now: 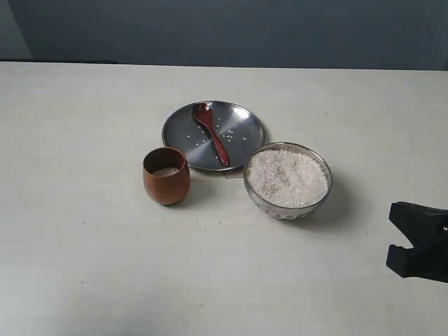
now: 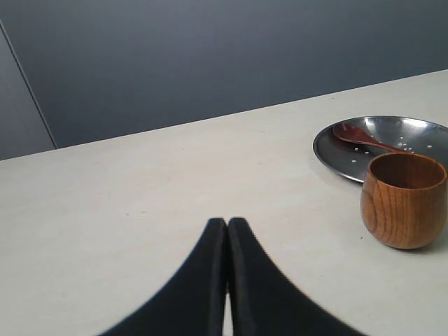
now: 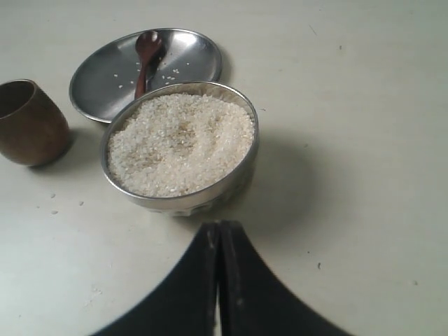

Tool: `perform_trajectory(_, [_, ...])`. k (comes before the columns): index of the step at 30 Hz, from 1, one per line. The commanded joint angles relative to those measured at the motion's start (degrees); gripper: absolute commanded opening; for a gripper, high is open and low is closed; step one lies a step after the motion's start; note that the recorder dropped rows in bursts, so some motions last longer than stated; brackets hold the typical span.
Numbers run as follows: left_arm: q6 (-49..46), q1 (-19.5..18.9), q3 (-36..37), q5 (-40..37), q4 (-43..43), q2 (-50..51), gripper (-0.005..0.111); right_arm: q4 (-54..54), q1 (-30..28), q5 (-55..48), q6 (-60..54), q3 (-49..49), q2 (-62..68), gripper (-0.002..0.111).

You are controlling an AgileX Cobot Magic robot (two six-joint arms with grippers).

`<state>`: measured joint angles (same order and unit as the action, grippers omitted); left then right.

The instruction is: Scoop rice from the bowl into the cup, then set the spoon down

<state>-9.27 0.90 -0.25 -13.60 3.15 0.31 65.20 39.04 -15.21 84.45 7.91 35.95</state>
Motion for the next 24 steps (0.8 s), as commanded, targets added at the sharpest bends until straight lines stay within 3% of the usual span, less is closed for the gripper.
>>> perform_trajectory(1, [-1.99,0.39,0.25,-0.19,0.65,-0.31,0.000,0.23,-0.05,-0.03,-0.10,-0.14,-0.35,0.000])
perform_trajectory(24, [4.55,0.39,0.25,-0.19,-2.55,-0.31,0.000,0.23,-0.05,-0.03,0.00,-0.14,-0.35,0.000])
